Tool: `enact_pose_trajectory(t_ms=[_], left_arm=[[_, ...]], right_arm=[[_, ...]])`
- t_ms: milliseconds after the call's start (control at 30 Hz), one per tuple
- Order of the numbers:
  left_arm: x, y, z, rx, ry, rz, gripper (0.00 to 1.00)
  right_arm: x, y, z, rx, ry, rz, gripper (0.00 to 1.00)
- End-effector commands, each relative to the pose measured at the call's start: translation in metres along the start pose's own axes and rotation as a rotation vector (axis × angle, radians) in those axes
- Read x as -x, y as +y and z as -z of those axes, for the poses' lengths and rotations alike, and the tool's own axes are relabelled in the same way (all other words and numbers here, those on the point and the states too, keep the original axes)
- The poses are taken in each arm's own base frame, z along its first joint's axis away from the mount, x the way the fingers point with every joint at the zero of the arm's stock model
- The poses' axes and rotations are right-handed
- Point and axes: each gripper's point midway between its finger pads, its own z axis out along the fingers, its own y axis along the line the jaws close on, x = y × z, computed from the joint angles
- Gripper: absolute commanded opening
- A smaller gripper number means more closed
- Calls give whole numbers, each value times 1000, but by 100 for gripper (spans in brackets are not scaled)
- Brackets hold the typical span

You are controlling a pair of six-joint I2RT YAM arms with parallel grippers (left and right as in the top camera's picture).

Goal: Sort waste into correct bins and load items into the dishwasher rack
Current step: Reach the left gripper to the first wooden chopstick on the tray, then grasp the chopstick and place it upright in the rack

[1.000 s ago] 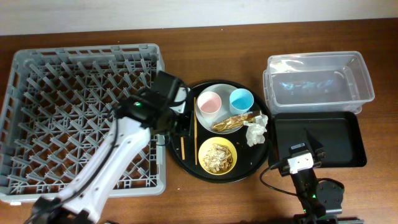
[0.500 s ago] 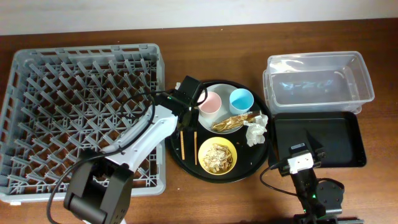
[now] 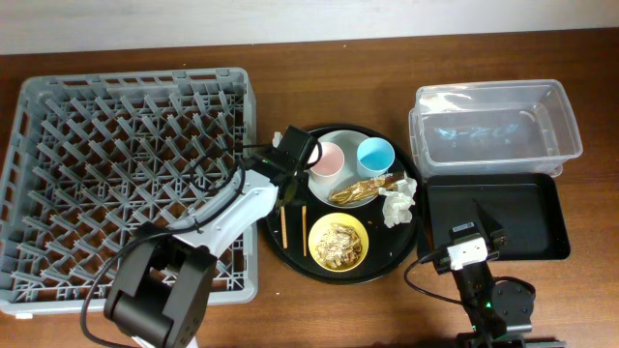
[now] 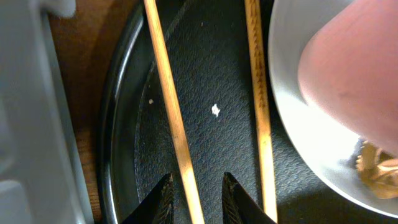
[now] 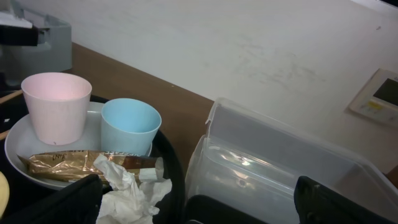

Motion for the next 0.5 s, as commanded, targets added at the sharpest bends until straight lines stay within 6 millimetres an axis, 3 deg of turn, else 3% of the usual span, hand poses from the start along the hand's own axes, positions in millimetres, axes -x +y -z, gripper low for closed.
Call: enact_pose_trajectory(t_ms=[0, 200, 467], left_arm=[[-9, 2, -10, 20, 26, 6, 25], [-14, 1, -10, 0, 55, 49, 26], [3, 12, -10, 56, -21, 83, 31]], right_arm=[[-3, 1, 0, 4, 4, 2, 99], [-2, 1, 0, 5, 4, 2, 99], [-2, 1, 0, 5, 4, 2, 99]])
